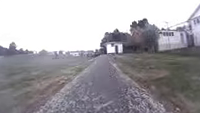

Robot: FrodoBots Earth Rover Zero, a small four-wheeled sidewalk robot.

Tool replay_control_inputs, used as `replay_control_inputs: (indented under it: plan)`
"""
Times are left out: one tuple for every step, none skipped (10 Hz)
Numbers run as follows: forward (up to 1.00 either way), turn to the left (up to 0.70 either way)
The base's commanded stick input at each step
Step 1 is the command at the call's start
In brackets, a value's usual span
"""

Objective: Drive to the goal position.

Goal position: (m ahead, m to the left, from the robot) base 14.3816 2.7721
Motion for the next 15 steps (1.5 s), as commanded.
replay_control_inputs:
  plan:
    - [0.7, -0.02]
    - [0.7, -0.02]
    - [0.7, -0.04]
    - [0.7, -0.07]
    - [0.7, -0.05]
    - [0.7, -0.08]
    - [0.7, -0.1]
    - [0.7, -0.08]
    - [0.7, -0.06]
    - [0.7, -0.07]
    - [0.7, -0.09]
    - [0.7, -0.03]
    - [0.7, -0.06]
    - [0.7, -0.08]
    - [0.7, -0.05]
